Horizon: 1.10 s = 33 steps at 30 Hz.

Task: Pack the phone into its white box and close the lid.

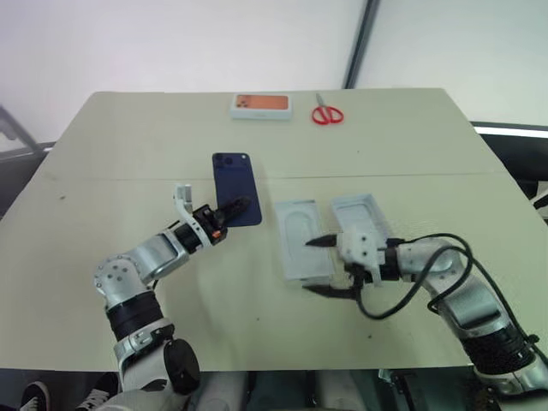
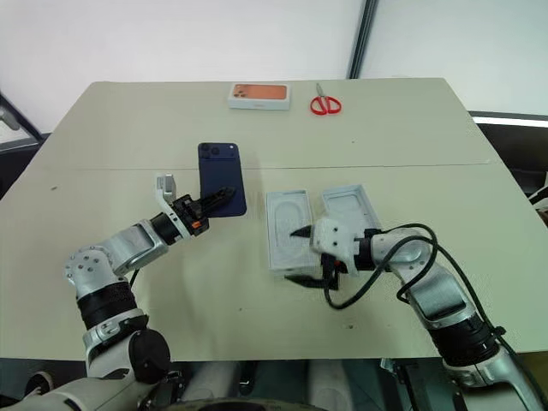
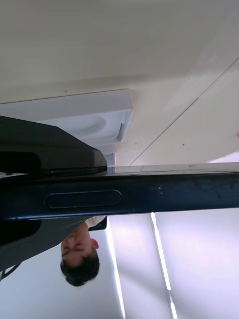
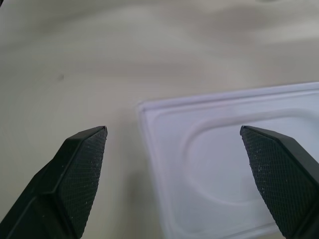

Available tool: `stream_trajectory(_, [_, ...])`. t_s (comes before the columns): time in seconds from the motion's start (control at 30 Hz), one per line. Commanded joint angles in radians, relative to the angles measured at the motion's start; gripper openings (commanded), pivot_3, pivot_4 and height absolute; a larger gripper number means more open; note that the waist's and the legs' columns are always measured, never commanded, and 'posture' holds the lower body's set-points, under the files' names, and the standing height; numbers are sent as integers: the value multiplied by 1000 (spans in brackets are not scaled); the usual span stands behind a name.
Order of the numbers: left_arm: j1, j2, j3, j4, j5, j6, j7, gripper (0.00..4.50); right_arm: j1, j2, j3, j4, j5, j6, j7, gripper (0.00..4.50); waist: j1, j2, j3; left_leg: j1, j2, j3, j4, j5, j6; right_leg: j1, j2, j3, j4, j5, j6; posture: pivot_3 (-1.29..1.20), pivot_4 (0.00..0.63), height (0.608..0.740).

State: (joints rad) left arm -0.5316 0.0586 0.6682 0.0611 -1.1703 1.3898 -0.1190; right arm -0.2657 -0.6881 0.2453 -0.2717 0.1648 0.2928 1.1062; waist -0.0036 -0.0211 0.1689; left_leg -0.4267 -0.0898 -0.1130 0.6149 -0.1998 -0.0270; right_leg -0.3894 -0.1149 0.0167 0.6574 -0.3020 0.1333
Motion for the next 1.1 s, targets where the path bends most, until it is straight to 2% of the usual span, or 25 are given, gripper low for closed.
stream_trajectory(0.03, [-16,5,-40,-33,-64,-18,-10,34,-26,-18,31,20,-54,-63,7,4468,0,0,0,0,0,0,0,0,0,0,0,0,0,0,0,0,150,740])
stream_trajectory(0.07, [-11,2,-44,-37,-72,-24,-7,34,-29,-26,44,31,-71,-78,14,4468,0,0,0,0,0,0,0,0,0,0,0,0,0,0,0,0,150,740])
stream_trajectory(0.13, [2,1,-60,-51,-85,-24,3,34,-37,-38,64,59,-102,-110,20,3957,-1,0,0,0,0,0,0,0,0,0,0,0,0,0,0,0,150,740])
stream_trajectory(0.23, [19,9,-86,-66,-95,-32,13,34,-43,-38,70,78,-100,-118,32,2700,-4,0,0,0,0,0,0,0,0,0,0,0,0,0,0,0,150,740])
stream_trajectory(0.5, [40,23,-122,-73,-134,-68,40,34,-73,-16,86,112,-113,-116,40,2700,-5,0,0,0,0,-1,0,0,0,0,0,0,0,0,0,0,150,740])
stream_trajectory(0.6, [46,22,-134,-74,-147,-82,47,34,-85,-6,95,126,-126,-108,35,1814,-6,0,0,0,1,-1,0,0,0,0,0,0,0,0,0,0,150,740])
stream_trajectory(0.7, [51,27,-145,-73,-167,-91,62,34,-86,-5,108,134,-144,-116,36,393,-6,0,0,0,1,-1,0,0,0,0,0,0,0,0,0,0,150,740])
stream_trajectory(0.97, [54,45,-162,-60,-213,-120,88,34,-89,43,141,119,-156,-104,23,393,-11,0,0,1,1,-1,0,0,0,1,1,0,0,0,0,0,150,740])
stream_trajectory(1.1, [56,60,-172,-49,-229,-136,96,34,-118,130,184,123,-186,-58,-24,393,-15,-1,-1,1,2,-1,0,0,0,0,2,0,0,0,0,0,150,740])
